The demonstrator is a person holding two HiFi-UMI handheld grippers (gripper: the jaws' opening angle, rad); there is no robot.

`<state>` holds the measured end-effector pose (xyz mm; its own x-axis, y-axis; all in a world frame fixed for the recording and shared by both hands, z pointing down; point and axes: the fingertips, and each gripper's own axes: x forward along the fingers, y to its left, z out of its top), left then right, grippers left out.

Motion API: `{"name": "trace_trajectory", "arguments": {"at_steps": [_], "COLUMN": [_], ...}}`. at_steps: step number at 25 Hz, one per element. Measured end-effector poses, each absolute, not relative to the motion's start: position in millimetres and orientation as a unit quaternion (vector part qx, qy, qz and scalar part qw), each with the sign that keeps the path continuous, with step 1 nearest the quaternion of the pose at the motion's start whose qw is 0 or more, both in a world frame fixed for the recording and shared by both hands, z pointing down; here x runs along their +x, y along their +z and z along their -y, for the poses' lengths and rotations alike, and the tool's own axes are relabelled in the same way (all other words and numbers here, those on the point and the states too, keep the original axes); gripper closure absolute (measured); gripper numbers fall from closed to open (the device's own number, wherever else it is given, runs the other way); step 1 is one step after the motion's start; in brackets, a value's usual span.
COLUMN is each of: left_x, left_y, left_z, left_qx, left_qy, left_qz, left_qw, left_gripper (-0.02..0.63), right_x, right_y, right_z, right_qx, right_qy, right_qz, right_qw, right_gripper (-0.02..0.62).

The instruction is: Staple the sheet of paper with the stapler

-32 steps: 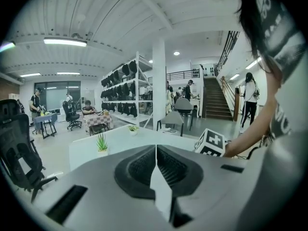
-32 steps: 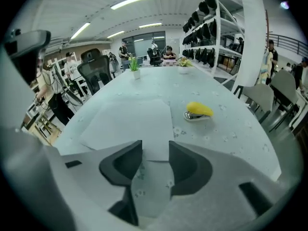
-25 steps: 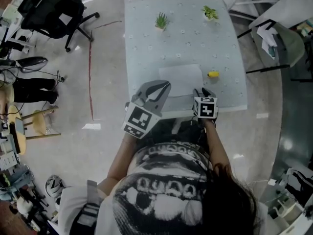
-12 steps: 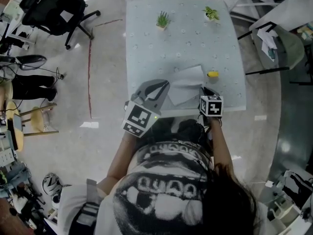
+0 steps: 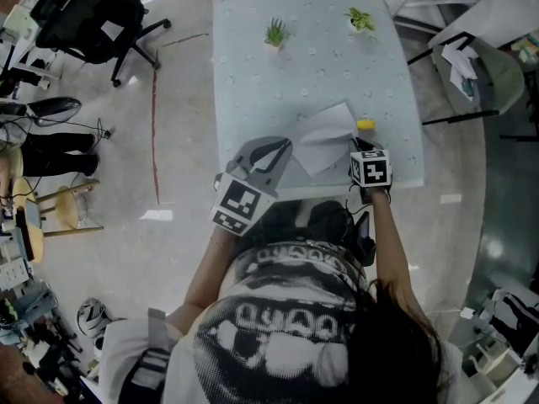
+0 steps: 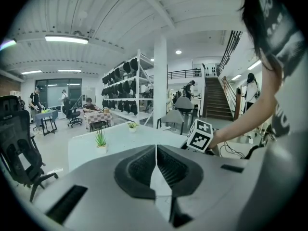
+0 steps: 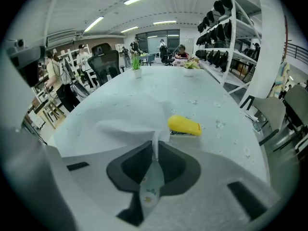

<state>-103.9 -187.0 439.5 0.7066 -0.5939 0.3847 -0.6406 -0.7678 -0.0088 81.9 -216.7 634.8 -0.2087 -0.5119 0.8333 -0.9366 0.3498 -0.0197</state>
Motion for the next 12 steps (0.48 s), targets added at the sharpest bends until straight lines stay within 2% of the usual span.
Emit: {"name": "trace_trajectory", "arguments": {"at_steps": [5,12], "left_x": [-108.1,-113.3], "left_y": [441.2,445.1], "left_z": [188.1,188.4], "left_qx": [0.92,0.918], "left_qy": [0.189,0.193], "left_qz": [0.337,0.34], "left_qw": [0.063,0.067], "left_gripper": [0.6,0.6], "right_x": [83.2,93.7], "right_y": [636.3,638.5], "right_z": [223.4,229.2], "right_qx": [0.49,0.504], "right_qy": [0.265,0.24], "right_qz": [0.73,0.718], "right_qw": [0.396,0.415], "right_gripper": [0.543,0.454]}}
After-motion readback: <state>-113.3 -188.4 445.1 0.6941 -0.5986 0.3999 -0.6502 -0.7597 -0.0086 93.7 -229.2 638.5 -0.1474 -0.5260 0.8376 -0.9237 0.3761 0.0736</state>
